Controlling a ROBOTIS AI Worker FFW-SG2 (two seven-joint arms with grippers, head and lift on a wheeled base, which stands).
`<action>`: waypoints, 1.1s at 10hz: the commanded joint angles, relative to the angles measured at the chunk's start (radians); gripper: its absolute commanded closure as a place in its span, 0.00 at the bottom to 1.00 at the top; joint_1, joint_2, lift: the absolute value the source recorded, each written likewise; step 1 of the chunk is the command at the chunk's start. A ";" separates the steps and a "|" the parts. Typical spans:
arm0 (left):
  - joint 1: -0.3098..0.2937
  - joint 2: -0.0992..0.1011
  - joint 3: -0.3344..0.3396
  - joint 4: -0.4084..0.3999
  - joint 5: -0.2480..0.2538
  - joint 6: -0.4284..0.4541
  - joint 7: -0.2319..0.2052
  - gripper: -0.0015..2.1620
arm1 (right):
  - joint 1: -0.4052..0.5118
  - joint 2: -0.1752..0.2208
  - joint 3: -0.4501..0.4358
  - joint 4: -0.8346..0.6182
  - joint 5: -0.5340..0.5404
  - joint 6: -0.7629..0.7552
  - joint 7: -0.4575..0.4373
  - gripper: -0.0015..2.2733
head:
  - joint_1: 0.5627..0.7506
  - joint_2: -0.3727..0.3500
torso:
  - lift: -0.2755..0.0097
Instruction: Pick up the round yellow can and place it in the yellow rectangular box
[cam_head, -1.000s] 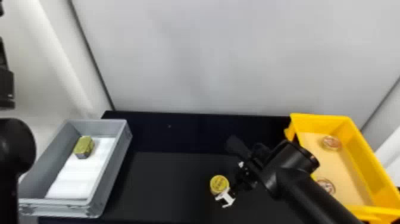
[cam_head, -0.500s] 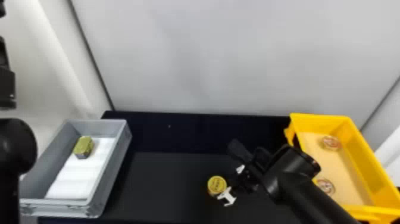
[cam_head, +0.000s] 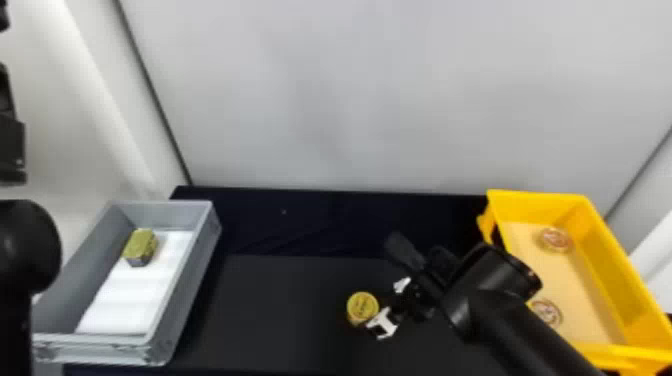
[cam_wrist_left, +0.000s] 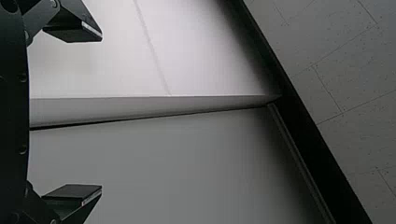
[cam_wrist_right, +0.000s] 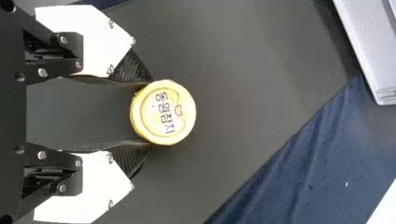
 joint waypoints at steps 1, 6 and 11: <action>0.004 0.000 0.004 -0.005 0.000 0.000 -0.001 0.06 | 0.023 -0.010 -0.019 -0.078 0.032 0.041 0.017 0.30 | 0.70 0.59 | 0.96; 0.010 0.009 0.014 -0.015 0.000 0.014 -0.001 0.06 | 0.074 -0.036 -0.093 -0.300 0.130 0.119 0.041 0.30 | 0.70 0.59 | 0.96; 0.010 0.015 0.013 -0.021 0.000 0.032 -0.004 0.06 | 0.103 -0.103 -0.294 -0.464 0.271 0.185 0.044 0.30 | 0.70 0.59 | 0.96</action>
